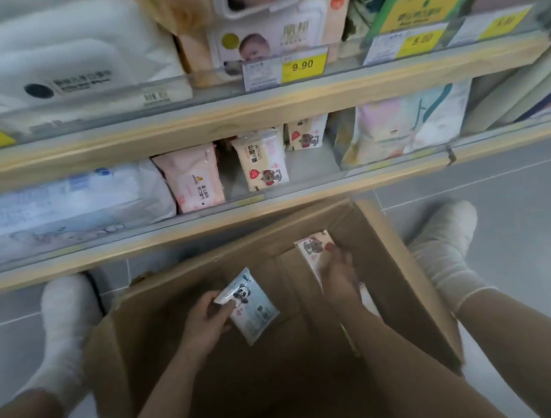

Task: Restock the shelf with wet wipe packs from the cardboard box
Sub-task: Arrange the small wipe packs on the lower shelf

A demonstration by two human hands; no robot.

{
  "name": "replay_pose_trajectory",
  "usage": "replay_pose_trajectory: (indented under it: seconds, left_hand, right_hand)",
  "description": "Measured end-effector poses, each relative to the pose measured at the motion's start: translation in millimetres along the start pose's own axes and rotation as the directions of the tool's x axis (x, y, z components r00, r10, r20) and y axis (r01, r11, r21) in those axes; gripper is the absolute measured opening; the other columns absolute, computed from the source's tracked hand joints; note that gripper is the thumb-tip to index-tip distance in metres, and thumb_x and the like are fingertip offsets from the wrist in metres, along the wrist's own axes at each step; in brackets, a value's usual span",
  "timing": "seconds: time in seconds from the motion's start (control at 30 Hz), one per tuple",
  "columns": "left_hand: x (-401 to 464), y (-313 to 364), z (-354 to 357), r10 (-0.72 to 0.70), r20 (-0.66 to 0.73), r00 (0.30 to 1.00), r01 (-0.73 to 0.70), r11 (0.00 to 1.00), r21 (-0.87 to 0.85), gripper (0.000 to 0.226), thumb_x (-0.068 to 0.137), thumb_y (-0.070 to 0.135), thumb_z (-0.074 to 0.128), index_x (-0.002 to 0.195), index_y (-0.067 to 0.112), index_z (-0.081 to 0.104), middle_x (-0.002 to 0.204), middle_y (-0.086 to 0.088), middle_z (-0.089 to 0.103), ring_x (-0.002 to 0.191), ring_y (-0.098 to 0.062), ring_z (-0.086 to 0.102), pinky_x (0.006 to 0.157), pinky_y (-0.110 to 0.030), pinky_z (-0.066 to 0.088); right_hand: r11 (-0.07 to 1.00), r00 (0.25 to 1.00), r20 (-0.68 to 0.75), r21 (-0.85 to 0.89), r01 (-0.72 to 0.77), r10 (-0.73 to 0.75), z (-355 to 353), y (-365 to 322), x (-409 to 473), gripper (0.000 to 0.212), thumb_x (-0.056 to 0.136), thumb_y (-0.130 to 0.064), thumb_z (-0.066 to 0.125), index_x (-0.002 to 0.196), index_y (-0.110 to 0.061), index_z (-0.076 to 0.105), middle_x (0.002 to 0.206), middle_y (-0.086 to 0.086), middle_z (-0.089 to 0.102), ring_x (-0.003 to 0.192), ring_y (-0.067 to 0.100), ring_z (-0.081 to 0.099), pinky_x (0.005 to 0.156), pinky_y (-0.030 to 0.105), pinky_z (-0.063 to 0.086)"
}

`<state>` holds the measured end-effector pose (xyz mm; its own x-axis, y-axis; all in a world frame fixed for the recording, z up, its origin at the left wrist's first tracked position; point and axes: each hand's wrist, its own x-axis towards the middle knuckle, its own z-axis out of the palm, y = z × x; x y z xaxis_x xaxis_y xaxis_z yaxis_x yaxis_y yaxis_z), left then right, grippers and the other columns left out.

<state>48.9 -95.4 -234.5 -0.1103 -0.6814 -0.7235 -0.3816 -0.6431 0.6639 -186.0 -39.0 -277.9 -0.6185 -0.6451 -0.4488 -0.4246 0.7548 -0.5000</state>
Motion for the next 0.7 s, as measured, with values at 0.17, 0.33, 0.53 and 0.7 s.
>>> replay_pose_trajectory:
  seconds: [0.17,0.33,0.53,0.7]
  left_hand:
    - [-4.5,-1.1,0.9,0.001,0.016,1.000,-0.001,1.000,0.010,0.008,0.090,0.010,0.060,0.095,0.016,0.059,0.093,0.004,0.065,0.082,-0.008,0.063,0.060,-0.019,0.051]
    - [-20.4,13.3,-0.2,0.048,0.013,0.999,-0.048,0.999,-0.001,0.009,0.089,0.005,0.060,0.093,0.012,0.059,0.088,0.003,0.066,0.080,-0.012,0.063,0.053,-0.014,0.051]
    - [-49.6,46.4,-11.3,0.152,0.009,0.988,-0.152,0.988,0.005,0.011,0.090,0.008,0.059,0.101,0.012,0.060,0.092,0.003,0.066,0.080,-0.003,0.062,0.057,-0.012,0.052]
    - [-65.1,78.6,-27.7,0.268,0.005,0.963,-0.268,0.963,-0.006,0.012,0.089,0.013,0.061,0.098,0.021,0.061,0.098,0.002,0.069,0.094,-0.013,0.065,0.082,-0.036,0.056]
  right_hand:
    - [0.979,0.992,-0.089,-0.171,-0.109,0.094,4.8,-2.2,11.7,0.045,0.094,-0.015,0.047,0.136,-0.021,0.035,0.137,0.010,0.042,0.112,0.037,0.054,0.088,0.041,0.047]
    - [0.968,0.995,-0.052,-0.232,-0.098,0.088,-15.5,-3.1,-1.5,0.025,0.093,-0.026,0.049,0.112,-0.015,0.061,0.117,0.011,0.061,0.104,0.032,0.061,0.084,0.034,0.047]
    - [0.989,0.990,0.099,0.116,0.093,-0.105,-64.7,-24.8,-34.9,0.014,0.086,-0.014,0.064,0.099,-0.015,0.062,0.092,-0.006,0.057,0.083,0.016,0.058,0.071,0.029,0.054]
    - [0.912,0.932,0.071,0.244,0.330,-0.356,-125.0,-60.4,-50.1,0.009,0.084,-0.019,0.069,0.090,-0.022,0.063,0.084,-0.012,0.065,0.079,0.008,0.063,0.060,0.010,0.044]
